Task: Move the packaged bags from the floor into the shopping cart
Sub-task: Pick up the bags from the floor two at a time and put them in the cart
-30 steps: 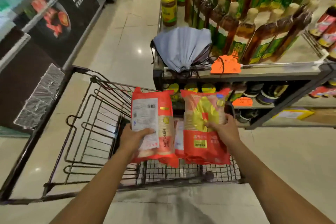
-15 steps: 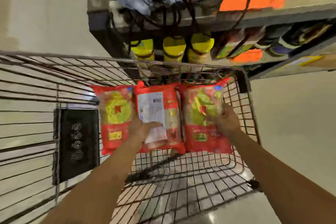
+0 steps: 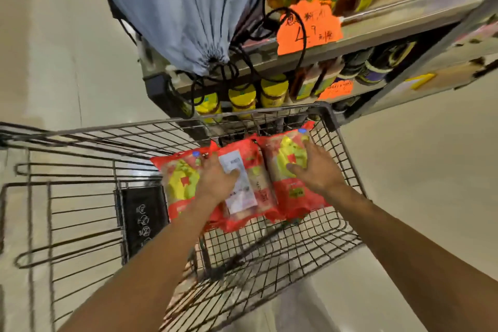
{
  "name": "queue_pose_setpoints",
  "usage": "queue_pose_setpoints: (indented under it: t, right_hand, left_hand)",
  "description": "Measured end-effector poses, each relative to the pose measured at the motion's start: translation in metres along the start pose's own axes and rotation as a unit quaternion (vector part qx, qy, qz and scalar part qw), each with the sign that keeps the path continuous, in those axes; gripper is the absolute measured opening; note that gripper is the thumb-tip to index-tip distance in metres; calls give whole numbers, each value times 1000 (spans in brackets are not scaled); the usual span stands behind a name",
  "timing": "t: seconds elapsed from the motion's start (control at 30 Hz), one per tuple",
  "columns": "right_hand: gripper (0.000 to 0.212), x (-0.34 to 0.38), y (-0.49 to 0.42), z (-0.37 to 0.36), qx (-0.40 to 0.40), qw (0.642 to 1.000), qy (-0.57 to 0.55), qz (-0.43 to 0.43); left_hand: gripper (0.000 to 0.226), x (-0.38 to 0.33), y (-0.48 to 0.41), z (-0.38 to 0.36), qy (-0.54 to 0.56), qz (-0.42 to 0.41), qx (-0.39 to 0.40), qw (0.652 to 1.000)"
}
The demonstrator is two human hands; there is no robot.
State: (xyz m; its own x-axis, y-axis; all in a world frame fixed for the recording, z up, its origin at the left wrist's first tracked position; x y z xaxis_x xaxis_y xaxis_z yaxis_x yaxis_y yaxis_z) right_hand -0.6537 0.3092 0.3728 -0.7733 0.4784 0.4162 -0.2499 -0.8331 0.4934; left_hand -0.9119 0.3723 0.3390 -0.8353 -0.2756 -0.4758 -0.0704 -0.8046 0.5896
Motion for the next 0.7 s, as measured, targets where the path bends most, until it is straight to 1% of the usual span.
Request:
queue_pose_setpoints:
  t: [0.07,0.13,0.2,0.27,0.33,0.37,0.47,0.6,0.7]
  right_hand:
    - [81,37,29,34,-47,995,77,48]
    - [77,68,65,71,-109,983,134,69]
    - [76,92,109,104,-165,969,163,89]
    - [75,105,161,133,-217,955,179,93]
    - [78,106,214,160,-280,937,193,72]
    - [80,103,241,173,-306,930,197,59]
    - [83,83,315,199,-328,921,210,1]
    - [80,24,420,226,-379,898,203,-91]
    - [79,-38,490,237,-400,883,182,-168]
  left_hand:
    - [78,-47,28,42,-99,-93,-28,990]
    - [75,-91,67,80,-181,-183,-73,964]
    - [73,-127,115,109,-256,-261,-118,923]
    - [77,-155,166,124,-325,-330,-154,873]
    - [81,-177,213,132,-363,-379,-186,830]
    - [81,-187,237,135,-371,-399,-198,815]
    - [83,-223,307,132,-384,-450,-212,778]
    - [81,-284,404,96,-394,-543,-218,709]
    - [82,-329,473,47,-395,-600,-211,663]
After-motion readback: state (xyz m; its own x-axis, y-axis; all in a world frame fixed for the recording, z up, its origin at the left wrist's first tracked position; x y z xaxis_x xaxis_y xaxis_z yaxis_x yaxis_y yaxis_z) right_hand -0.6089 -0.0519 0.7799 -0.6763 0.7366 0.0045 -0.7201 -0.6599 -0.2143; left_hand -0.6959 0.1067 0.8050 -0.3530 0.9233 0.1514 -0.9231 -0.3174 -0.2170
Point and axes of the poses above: each hand's wrist, its own y-axis away from the middle knuckle, its own z-axis out of the back of the hand, x = y × z, the point moved 9 cm from there along -y, towards the middle knuckle, and after that the axes turned 1 degree about z, right-handed, at the moved point
